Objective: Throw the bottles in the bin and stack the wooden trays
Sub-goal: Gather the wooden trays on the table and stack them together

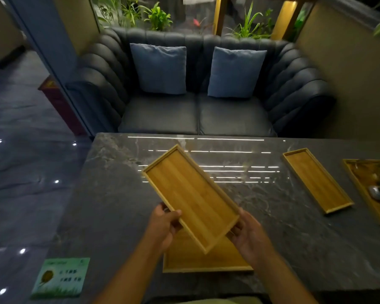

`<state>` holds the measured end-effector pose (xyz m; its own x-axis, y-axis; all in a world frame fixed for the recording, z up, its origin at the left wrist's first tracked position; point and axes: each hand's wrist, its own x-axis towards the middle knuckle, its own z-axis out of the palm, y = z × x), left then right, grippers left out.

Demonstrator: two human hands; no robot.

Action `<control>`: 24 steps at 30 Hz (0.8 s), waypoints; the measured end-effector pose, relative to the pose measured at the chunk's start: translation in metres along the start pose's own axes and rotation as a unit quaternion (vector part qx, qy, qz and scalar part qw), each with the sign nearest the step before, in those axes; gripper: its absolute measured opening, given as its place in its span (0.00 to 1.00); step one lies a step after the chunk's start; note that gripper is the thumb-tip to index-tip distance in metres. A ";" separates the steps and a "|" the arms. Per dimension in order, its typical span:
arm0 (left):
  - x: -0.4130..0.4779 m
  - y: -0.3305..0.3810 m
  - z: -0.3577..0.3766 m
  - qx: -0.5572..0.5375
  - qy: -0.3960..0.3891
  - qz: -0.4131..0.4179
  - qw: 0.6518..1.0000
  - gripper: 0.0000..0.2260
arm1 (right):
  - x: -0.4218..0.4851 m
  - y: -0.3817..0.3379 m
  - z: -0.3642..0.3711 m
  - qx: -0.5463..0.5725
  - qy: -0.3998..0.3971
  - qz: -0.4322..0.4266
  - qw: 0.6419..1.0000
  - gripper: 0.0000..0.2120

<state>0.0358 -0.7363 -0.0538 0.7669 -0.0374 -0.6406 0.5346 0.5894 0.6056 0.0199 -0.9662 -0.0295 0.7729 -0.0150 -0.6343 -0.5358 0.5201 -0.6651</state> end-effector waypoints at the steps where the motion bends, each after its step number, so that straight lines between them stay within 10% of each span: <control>1: -0.001 -0.002 0.002 -0.017 0.006 -0.001 1.000 0.23 | -0.002 0.004 0.002 0.021 0.000 0.001 1.000 0.16; 16: -0.012 0.019 -0.006 -0.083 -0.004 0.040 0.996 0.06 | 0.008 -0.021 -0.038 -0.004 0.014 0.023 1.000 0.16; 24: -0.004 0.044 -0.031 0.195 0.001 0.019 0.981 0.15 | 0.012 -0.040 -0.067 -0.057 -0.050 0.045 0.996 0.19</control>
<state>0.0455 -0.6852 -0.0389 0.7889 -0.0200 -0.6142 0.6004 0.2378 0.7635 0.0277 -1.0445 -0.0375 0.7471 0.1147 -0.6548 -0.6350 0.4144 -0.6520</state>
